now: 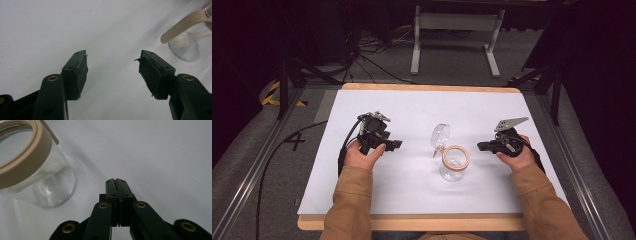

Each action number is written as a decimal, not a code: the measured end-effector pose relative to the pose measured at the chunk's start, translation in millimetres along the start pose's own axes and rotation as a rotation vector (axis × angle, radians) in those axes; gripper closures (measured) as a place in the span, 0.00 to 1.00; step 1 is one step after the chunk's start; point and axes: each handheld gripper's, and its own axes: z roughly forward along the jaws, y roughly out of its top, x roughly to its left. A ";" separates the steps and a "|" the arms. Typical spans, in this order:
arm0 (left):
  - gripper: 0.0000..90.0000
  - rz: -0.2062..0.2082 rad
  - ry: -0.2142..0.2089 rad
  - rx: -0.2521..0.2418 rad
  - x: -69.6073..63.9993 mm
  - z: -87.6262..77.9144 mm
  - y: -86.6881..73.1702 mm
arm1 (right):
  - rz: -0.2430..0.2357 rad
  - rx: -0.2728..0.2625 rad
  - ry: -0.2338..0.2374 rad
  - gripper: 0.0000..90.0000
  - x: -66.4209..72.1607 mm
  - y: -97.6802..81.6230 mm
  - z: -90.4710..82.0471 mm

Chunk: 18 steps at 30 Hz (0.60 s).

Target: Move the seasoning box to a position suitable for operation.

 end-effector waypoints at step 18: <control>0.44 0.046 -0.041 -0.021 -17.3 -10.4 8.6 | -0.032 -0.015 0.057 1.00 15.0 8.2 7.3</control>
